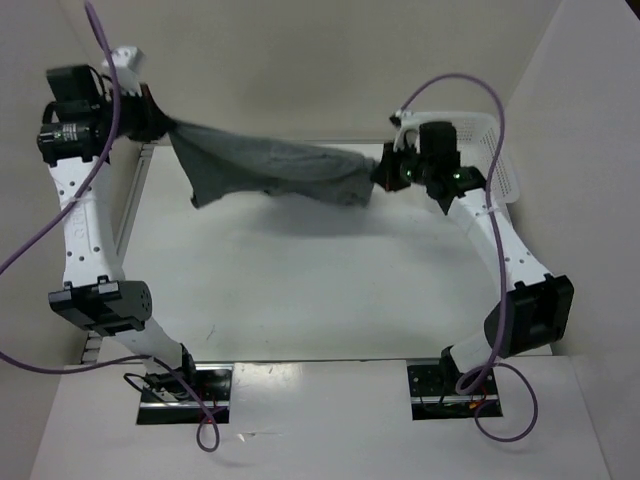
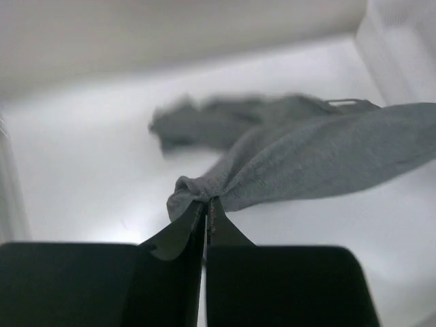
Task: Fold and stack the shorts
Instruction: Flatten the shorts out
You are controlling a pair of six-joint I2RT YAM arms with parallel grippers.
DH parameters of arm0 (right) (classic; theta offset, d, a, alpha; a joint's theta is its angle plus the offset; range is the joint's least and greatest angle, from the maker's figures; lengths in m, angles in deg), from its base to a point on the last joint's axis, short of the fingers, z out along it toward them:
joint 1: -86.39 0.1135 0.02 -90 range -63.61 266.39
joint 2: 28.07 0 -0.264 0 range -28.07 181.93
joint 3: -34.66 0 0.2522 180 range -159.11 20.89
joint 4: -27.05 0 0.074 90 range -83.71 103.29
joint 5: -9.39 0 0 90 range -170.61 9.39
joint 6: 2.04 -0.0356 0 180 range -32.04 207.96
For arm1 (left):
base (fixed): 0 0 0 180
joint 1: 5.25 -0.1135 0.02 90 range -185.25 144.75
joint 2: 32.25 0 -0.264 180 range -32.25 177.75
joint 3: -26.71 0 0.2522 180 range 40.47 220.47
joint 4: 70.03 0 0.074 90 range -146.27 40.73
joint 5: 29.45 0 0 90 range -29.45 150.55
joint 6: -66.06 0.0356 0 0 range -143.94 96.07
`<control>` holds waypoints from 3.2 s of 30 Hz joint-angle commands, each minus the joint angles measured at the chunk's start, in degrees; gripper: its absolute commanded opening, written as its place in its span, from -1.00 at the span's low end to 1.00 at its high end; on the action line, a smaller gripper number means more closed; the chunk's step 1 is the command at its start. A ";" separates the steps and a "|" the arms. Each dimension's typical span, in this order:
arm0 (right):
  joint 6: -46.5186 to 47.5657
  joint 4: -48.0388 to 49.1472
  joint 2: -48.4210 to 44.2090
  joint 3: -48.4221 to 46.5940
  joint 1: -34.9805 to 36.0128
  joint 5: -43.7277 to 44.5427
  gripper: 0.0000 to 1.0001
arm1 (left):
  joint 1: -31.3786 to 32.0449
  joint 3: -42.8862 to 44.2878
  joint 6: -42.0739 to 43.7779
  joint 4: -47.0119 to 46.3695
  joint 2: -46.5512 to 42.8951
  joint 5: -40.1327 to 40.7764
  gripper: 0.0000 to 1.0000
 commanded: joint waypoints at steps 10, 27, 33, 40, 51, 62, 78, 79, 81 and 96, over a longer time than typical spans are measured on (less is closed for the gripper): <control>-2.72 -6.14 -11.70 33.09 19.41 -3.74 -1.00 | -1.51 -31.68 0.21 27.94 -9.74 2.87 -1.00; -0.97 -0.30 -14.53 33.27 12.06 -8.03 -1.00 | 1.48 -33.10 0.21 15.13 -2.18 1.75 -1.00; 3.24 6.53 18.12 -7.60 3.79 -3.04 -1.00 | 1.39 8.66 0.21 1.76 24.60 -5.10 -1.00; -3.44 7.56 30.40 -47.15 -0.17 -0.13 -1.00 | 2.10 44.32 0.21 -6.86 25.79 6.06 -1.00; 1.49 5.89 18.27 -19.84 -0.70 -3.55 -1.00 | 0.42 27.36 0.21 13.78 19.01 0.35 -1.00; 0.44 -1.39 7.20 20.76 3.77 -7.51 -1.00 | 1.65 -29.91 0.21 20.63 -2.26 5.61 -1.00; -3.96 -15.54 -0.99 26.42 13.26 -1.28 -1.00 | 10.53 -61.22 0.21 27.94 -10.70 21.79 -0.67; -4.48 -17.12 -0.29 24.33 14.06 -0.66 -1.00 | 10.53 -62.27 0.21 27.94 -11.23 22.84 -0.63; -5.18 -22.90 -0.28 22.82 14.68 -1.35 -1.00 | 10.53 -63.59 0.21 27.42 -11.75 25.30 -0.47; -16.70 -44.55 -6.16 18.28 14.68 6.35 0.38 | 11.06 -53.06 0.21 1.33 -3.16 28.83 0.21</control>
